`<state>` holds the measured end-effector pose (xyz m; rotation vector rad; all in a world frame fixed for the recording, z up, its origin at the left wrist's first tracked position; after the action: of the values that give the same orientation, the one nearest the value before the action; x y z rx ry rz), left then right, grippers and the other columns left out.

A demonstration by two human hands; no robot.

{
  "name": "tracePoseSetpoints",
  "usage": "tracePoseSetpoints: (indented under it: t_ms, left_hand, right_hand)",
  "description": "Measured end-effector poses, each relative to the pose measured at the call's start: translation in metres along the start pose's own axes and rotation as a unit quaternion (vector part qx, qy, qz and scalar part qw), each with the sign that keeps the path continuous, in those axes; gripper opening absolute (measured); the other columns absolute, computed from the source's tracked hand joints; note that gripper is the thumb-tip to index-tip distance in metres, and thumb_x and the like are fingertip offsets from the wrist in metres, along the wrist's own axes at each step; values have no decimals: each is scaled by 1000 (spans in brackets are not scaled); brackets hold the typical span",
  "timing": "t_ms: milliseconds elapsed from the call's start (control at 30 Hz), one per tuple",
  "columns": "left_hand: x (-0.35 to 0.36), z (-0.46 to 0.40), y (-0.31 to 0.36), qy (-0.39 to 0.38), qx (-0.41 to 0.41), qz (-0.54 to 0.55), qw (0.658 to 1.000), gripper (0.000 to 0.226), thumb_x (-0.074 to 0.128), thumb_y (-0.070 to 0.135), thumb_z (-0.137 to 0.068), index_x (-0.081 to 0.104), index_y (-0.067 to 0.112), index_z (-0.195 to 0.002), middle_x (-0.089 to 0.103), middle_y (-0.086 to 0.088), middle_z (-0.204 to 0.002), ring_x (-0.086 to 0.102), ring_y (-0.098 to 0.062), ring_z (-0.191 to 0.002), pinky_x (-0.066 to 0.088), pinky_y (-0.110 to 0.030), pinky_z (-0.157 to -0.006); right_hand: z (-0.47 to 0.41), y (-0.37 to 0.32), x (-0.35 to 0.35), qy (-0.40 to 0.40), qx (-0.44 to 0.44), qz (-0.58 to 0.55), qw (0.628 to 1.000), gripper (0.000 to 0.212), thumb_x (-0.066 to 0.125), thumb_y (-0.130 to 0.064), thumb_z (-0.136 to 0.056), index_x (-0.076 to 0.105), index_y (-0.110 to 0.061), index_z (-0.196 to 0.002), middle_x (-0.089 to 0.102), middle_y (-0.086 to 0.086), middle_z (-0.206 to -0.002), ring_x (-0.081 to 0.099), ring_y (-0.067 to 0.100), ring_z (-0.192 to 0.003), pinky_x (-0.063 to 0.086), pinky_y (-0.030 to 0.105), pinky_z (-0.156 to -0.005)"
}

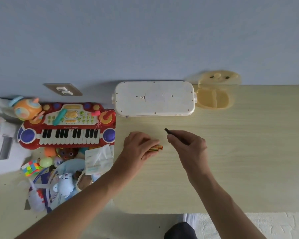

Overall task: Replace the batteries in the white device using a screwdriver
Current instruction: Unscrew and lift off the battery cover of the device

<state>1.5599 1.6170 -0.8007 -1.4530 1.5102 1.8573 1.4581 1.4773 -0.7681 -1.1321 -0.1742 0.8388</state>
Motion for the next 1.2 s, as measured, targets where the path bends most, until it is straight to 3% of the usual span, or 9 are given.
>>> tracePoseSetpoints:
  t_ms: [167, 333, 400, 500, 600, 767, 933, 1100, 1200]
  left_hand:
    - [2, 1, -6, -22, 30, 24, 999, 47, 67, 42, -82, 67, 23, -125, 60, 2, -112, 50, -16, -108, 46, -34, -93]
    - [-1, -4, -10, -49, 9, 71, 996, 50, 69, 45, -79, 68, 26, -125, 57, 9, -112, 46, -10, -110, 46, -35, -94]
    - [-2, -5, -10, -50, 11, 74, 996, 51, 72, 44, -77, 68, 27, -125, 57, 9, -111, 47, -11, -109, 47, -37, -94]
    - [-2, -6, -9, -43, 20, 76, 996, 51, 72, 45, -78, 68, 26, -125, 57, 10, -111, 49, -12, -109, 48, -38, -94]
    - [-3, -5, -10, -43, 24, 80, 996, 53, 70, 49, -79, 65, 29, -127, 55, 12, -113, 48, -10, -111, 48, -35, -96]
    - [-6, -5, -9, -46, 27, 82, 995, 58, 68, 51, -78, 61, 33, -132, 54, 16, -115, 44, -3, -115, 40, -21, -103]
    - [-8, -6, -10, -40, 18, 86, 995, 63, 77, 45, -75, 58, 39, -134, 53, 23, -116, 43, 3, -117, 35, -10, -103]
    - [-6, -5, -11, -68, -2, 99, 993, 65, 77, 47, -77, 51, 45, -137, 43, 32, -119, 38, 7, -121, 26, 0, -101]
    - [-5, -4, -10, -85, -14, 110, 990, 65, 76, 48, -79, 49, 47, -138, 41, 32, -119, 35, 6, -124, 26, -4, -104]
  right_hand:
    - [-10, 0, 4, -8, -19, -24, 999, 14, 78, -14, -82, 81, -28, -86, 78, -9, -81, 72, 22, -87, 58, 41, -84]
    - [-20, -8, 12, -34, -70, -31, 997, 14, 78, -16, -84, 81, -28, -89, 78, -11, -83, 72, 17, -86, 58, 37, -83]
    - [-25, -11, 15, -39, -92, -39, 994, 13, 78, -16, -84, 81, -27, -90, 79, -10, -83, 72, 18, -84, 58, 35, -78]
    - [-33, -20, 19, -46, -131, -53, 989, 12, 77, -15, -83, 81, -23, -91, 76, -5, -75, 62, 13, -60, 52, 28, -59]
    - [-41, -37, 25, -58, -172, -70, 981, 11, 78, -16, -83, 81, -21, -91, 74, -3, -70, 62, 9, -58, 53, 22, -59]
    - [-51, -70, 36, -53, -256, -49, 964, 9, 81, -23, -81, 82, -28, -89, 74, -8, -90, 67, 0, -78, 51, 19, -70]
    - [-63, -84, 42, -51, -286, -48, 956, 10, 82, -28, -80, 82, -28, -90, 77, -7, -93, 68, 6, -86, 54, 29, -79]
    - [-78, -95, 57, -69, -285, -45, 955, 11, 78, -16, -85, 80, -17, -96, 76, -3, -76, 64, 3, -64, 51, 16, -59]
    - [-90, -96, 67, -66, -280, -33, 957, 9, 72, -11, -89, 78, -13, -96, 76, 3, -78, 70, 10, -67, 59, 23, -63]
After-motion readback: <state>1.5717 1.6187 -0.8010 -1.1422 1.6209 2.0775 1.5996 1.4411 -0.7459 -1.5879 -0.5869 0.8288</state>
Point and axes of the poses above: each hand's wrist, its own z-axis away from the middle knuckle, its own x-axis out of the palm, y = z × x, the point moved 9 cm from there along -z, towards the middle knuckle
